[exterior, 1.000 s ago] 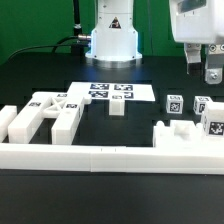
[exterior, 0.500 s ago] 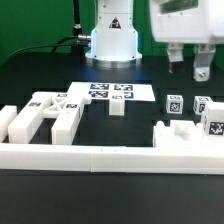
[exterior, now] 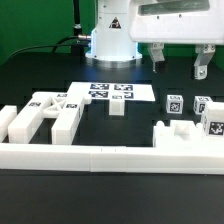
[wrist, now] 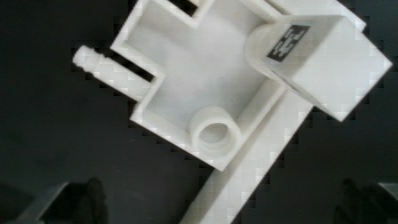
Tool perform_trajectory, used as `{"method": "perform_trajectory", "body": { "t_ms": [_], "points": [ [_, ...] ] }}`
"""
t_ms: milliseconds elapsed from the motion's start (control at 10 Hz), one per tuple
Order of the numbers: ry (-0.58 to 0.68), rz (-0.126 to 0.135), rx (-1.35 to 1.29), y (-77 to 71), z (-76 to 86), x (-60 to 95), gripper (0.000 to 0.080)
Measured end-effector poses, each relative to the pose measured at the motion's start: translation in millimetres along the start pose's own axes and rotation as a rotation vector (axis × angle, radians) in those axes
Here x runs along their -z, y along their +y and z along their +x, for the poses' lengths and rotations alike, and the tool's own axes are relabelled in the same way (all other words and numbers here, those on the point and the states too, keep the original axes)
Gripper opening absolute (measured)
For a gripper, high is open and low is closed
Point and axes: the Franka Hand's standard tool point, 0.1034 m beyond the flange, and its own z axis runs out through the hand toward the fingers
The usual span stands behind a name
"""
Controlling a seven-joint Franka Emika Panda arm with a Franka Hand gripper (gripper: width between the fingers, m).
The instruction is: Assemble chair
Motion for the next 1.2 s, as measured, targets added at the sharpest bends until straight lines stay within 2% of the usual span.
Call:
{"method": "perform_trajectory", "body": {
  "t_ms": [200, 400, 600, 700, 1000, 1100, 1200],
  "points": [
    [-0.002, -0.004, 0.149, 3.3, 0.2, -1.8, 0.0649],
    [-0.022, -0.031, 0.312, 26.3, 3.4, -8.7, 0.0649],
    [-0.07, -0.074, 0.488, 47.8, 5.0, -14.9, 0.0649],
    [-0.064, -0.087, 0.534, 47.5, 4.2, -14.8, 0.0649],
    [-0.069, -0.087, 0.737, 48.6, 6.5, -14.9, 0.0649],
    [-0.069, -0.086, 0.823, 53.4, 8.3, -17.8, 0.0649],
    [-0.08, -0.097, 0.909, 70.3, 9.4, -25.9, 0.0649]
  ]
}}
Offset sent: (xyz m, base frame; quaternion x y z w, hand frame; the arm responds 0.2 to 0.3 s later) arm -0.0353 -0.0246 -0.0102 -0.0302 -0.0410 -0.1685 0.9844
